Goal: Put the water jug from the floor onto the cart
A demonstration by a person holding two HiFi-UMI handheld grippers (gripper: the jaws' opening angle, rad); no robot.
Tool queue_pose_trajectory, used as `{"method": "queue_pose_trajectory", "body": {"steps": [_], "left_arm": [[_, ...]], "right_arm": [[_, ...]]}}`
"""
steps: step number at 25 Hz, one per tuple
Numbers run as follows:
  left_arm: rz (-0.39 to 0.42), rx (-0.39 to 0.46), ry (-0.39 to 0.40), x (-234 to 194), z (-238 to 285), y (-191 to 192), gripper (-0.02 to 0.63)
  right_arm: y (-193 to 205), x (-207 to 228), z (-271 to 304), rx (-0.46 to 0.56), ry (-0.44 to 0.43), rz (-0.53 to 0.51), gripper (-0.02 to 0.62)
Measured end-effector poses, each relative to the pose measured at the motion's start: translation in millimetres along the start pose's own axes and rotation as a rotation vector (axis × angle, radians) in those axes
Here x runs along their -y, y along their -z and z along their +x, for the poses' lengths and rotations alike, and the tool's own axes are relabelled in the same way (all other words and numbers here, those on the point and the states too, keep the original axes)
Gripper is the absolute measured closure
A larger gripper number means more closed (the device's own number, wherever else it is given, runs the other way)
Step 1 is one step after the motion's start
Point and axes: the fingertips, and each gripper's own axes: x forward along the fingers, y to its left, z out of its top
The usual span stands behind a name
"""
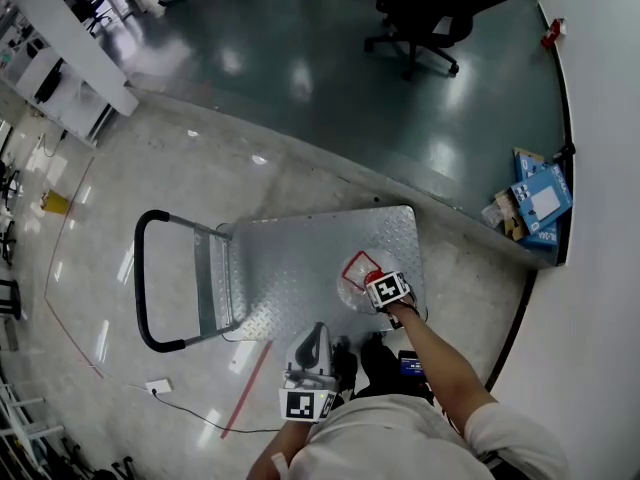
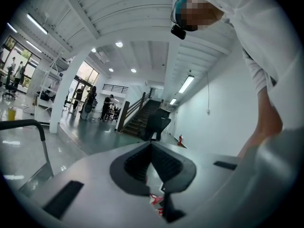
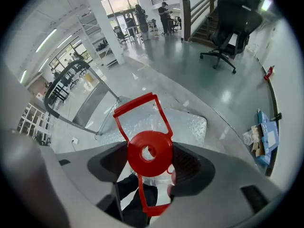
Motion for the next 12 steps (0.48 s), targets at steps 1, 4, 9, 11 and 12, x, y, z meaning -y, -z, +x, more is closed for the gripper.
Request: {"method": "queue_pose_trajectory", "body": {"steps": [1,4,9,11,12], "left_arm": [[0.02,0.0,0.008,1.4,1.8,-0.7,0.603],[0.061,0.011,0.022,0.7,8.9,-1.5,0.603],[0.01,-0.021,0.0,0.2,12.8,0.4,0.603],[0.023,-0.012,-0.012,-2.5,12.2,2.3,0.603],[0.024,-0.013,-0.016,-3.0,12.0,3.6,0.603]], "right_arm": [[2.1,-0.7,3.2,-0.005,0.0,-0.005,0.3],[11.0,-3.2,13.3,-0.059,-0.011,-0.002,0.301],[-7.3,12.7,18.2,0.02,0.028,-0.015,0.321],[-10.0,20.9,17.6,0.019,0.046,-0.024,0.321],[-8.9,23.5,17.3,0.013,0.051,-0.028,0.321]]}}
